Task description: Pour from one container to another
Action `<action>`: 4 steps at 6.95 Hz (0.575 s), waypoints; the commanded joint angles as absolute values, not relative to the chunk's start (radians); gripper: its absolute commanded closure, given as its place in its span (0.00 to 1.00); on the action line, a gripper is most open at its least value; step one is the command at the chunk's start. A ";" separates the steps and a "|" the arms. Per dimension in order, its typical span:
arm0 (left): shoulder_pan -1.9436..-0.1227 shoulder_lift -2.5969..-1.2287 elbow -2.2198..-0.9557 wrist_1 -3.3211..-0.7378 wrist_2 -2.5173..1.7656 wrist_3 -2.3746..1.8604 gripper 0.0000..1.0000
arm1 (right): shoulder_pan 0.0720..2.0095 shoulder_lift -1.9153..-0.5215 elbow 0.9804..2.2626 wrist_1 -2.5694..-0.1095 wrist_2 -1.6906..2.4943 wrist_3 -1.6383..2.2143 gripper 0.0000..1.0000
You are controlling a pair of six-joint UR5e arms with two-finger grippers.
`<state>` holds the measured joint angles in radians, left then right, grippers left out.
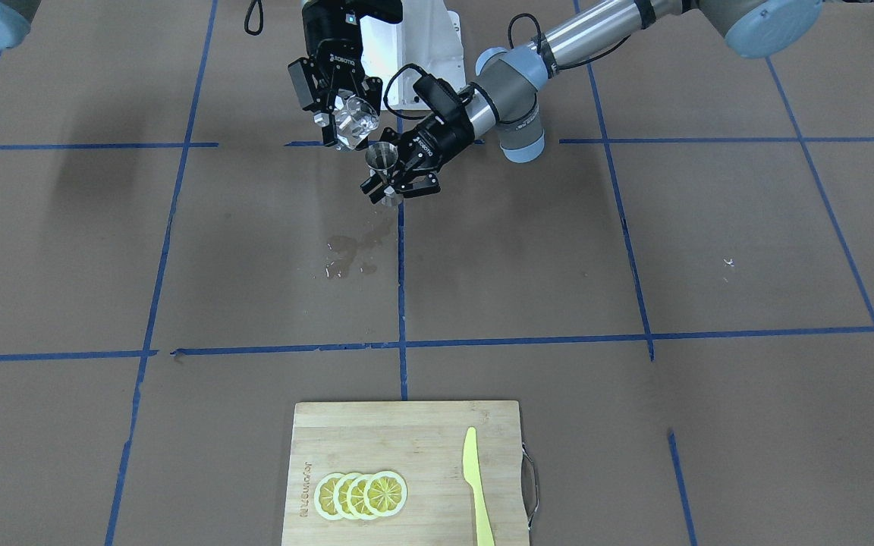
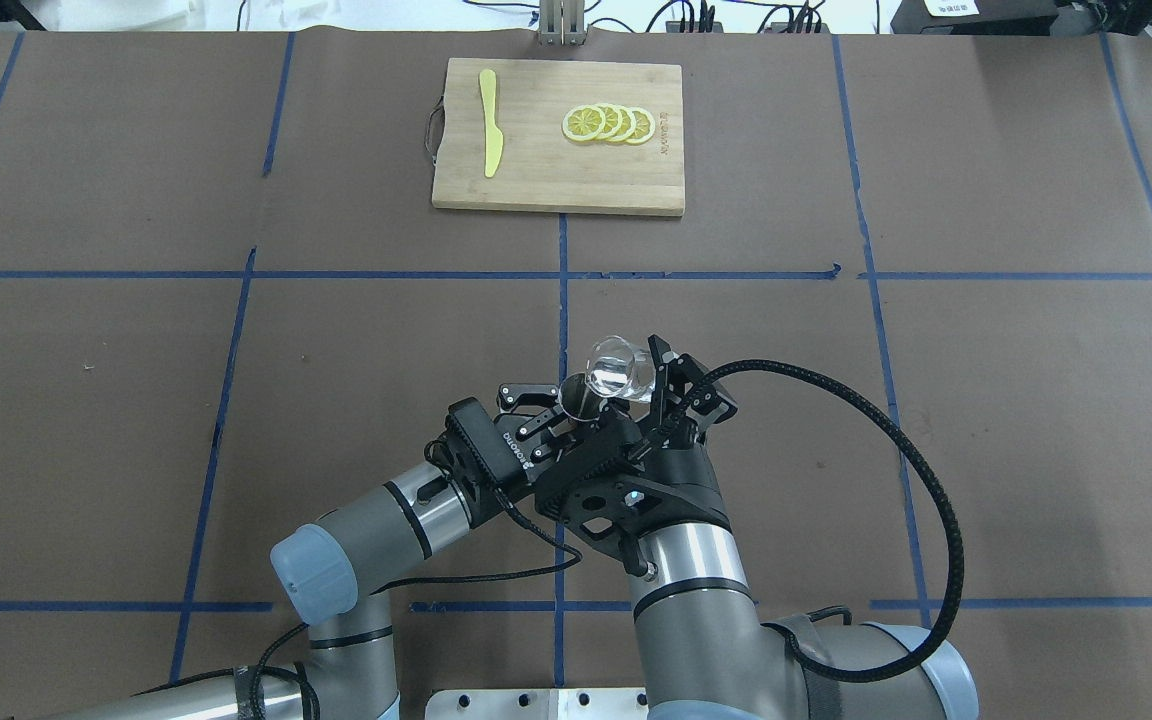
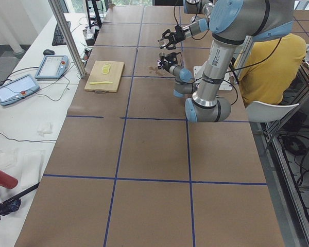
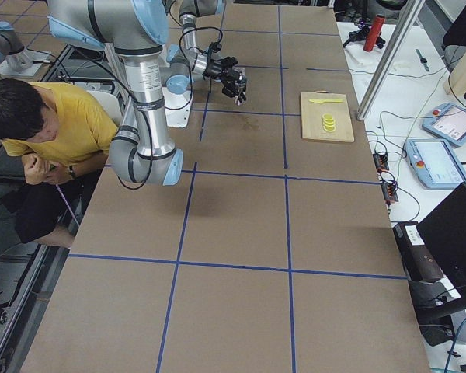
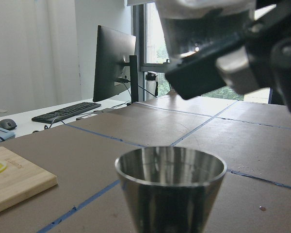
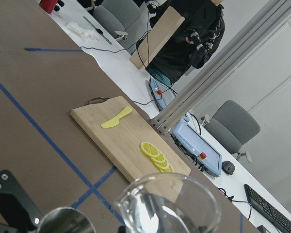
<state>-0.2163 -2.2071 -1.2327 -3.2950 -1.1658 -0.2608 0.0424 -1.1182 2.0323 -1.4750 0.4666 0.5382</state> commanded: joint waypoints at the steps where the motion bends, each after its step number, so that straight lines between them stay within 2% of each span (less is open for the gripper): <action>1: -0.215 -2.207 -1.233 -3.295 -1.166 -0.261 1.00 | 0.041 -1.118 2.034 -1.503 0.463 0.514 1.00; 4: -0.215 -2.207 -1.232 -3.295 -1.166 -0.261 1.00 | 0.043 -1.118 2.036 -1.517 0.463 0.486 1.00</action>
